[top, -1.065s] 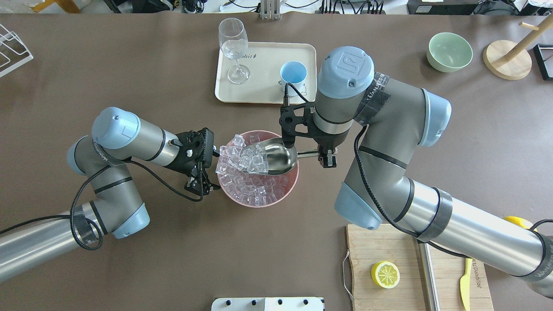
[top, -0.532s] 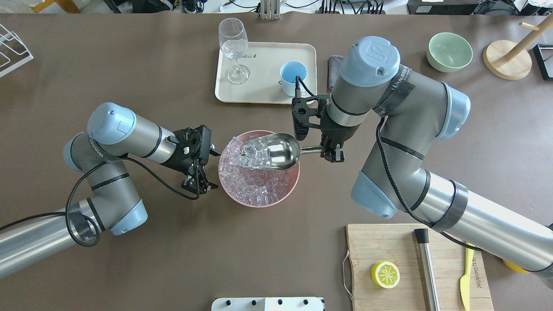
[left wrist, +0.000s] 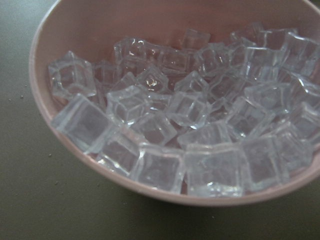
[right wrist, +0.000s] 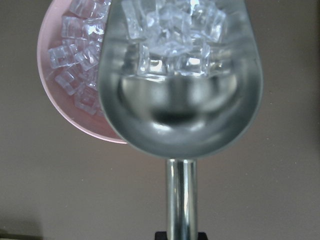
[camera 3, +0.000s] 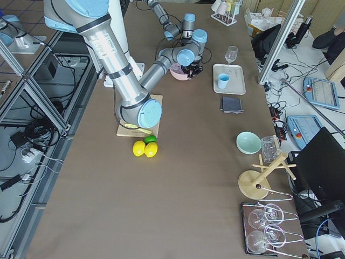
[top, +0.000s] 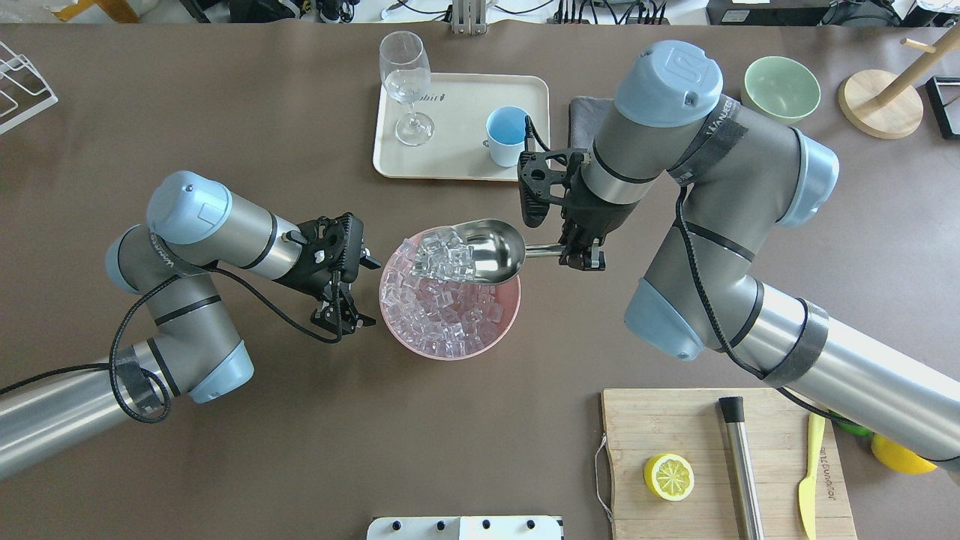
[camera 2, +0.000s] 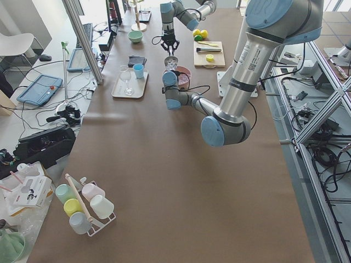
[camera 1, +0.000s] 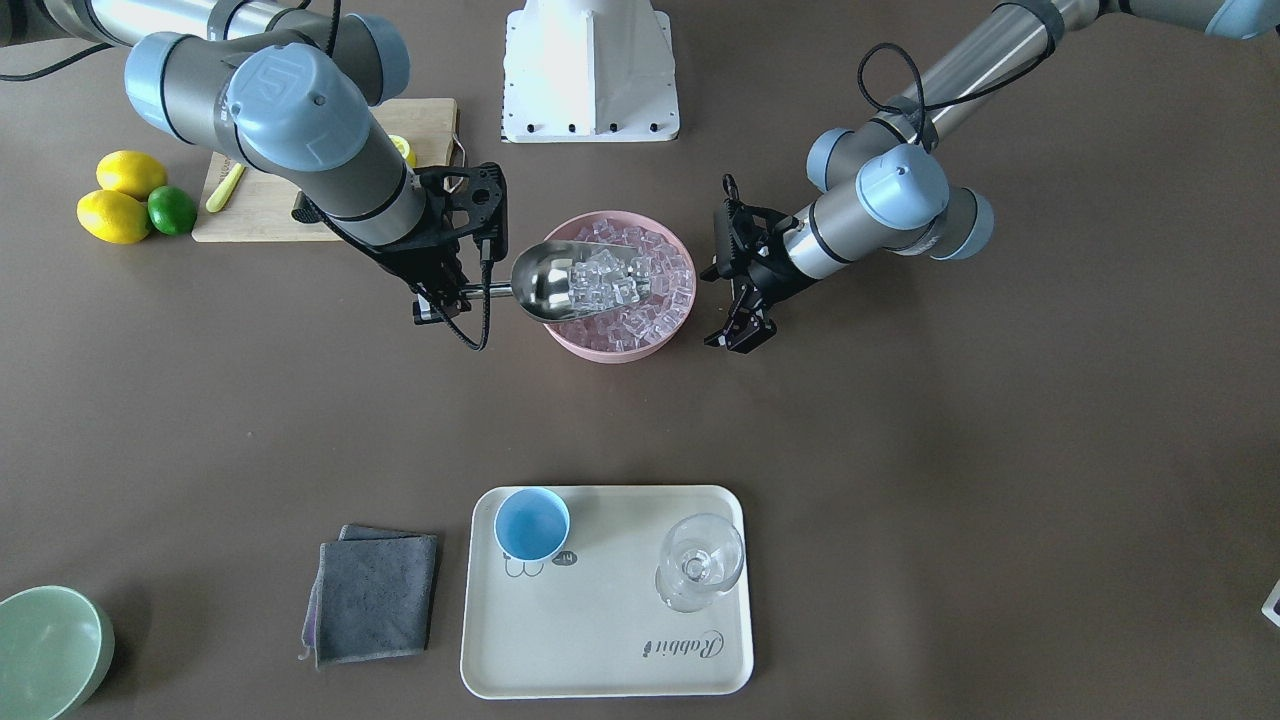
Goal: Put ice in cup with scoop
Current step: 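Drag the scoop through the ice toward the left gripper, filling it, then lift the filled scoop out of the bowl toward the light-blue cup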
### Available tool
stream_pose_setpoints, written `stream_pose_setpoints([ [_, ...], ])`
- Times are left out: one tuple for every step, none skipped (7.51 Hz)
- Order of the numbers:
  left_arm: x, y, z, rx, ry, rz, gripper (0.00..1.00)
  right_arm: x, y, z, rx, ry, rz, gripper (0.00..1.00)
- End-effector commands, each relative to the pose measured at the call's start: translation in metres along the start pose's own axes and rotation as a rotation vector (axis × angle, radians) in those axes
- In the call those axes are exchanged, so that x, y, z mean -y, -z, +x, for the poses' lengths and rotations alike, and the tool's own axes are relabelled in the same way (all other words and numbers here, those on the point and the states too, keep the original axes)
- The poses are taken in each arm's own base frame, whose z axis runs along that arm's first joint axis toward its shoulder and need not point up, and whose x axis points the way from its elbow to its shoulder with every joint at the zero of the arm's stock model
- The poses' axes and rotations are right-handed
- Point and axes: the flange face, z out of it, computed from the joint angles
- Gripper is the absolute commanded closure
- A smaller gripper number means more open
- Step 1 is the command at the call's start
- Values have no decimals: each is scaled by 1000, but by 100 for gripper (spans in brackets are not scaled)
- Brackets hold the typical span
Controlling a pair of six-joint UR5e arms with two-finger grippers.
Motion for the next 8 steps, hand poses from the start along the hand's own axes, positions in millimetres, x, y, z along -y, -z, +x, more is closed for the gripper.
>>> stream_pose_setpoints([
  [0, 0, 0, -2, 1, -2, 2, -12, 14, 4, -10, -137, 17, 100],
  [-1, 0, 0, -2, 2, -3, 2, -19, 13, 4, -24, -196, 43, 100],
  [-4, 0, 0, -2, 3, -5, 2, -30, 10, 2, -42, -264, 87, 100],
  [-5, 0, 1, -4, 4, -6, 2, -39, 12, 5, -56, -366, 106, 100],
  [-5, 0, 1, -4, 5, -7, 2, -43, 19, 11, -72, -441, 113, 100],
  [-9, 2, -1, -1, 10, -12, 2, -49, 29, 20, -87, -472, 108, 100],
  [-13, 8, -6, -18, 25, -21, 2, -59, 39, 29, -86, -523, 77, 100],
  [-19, 15, -14, -54, 60, -45, 2, -63, 45, 36, -86, -632, 52, 100],
])
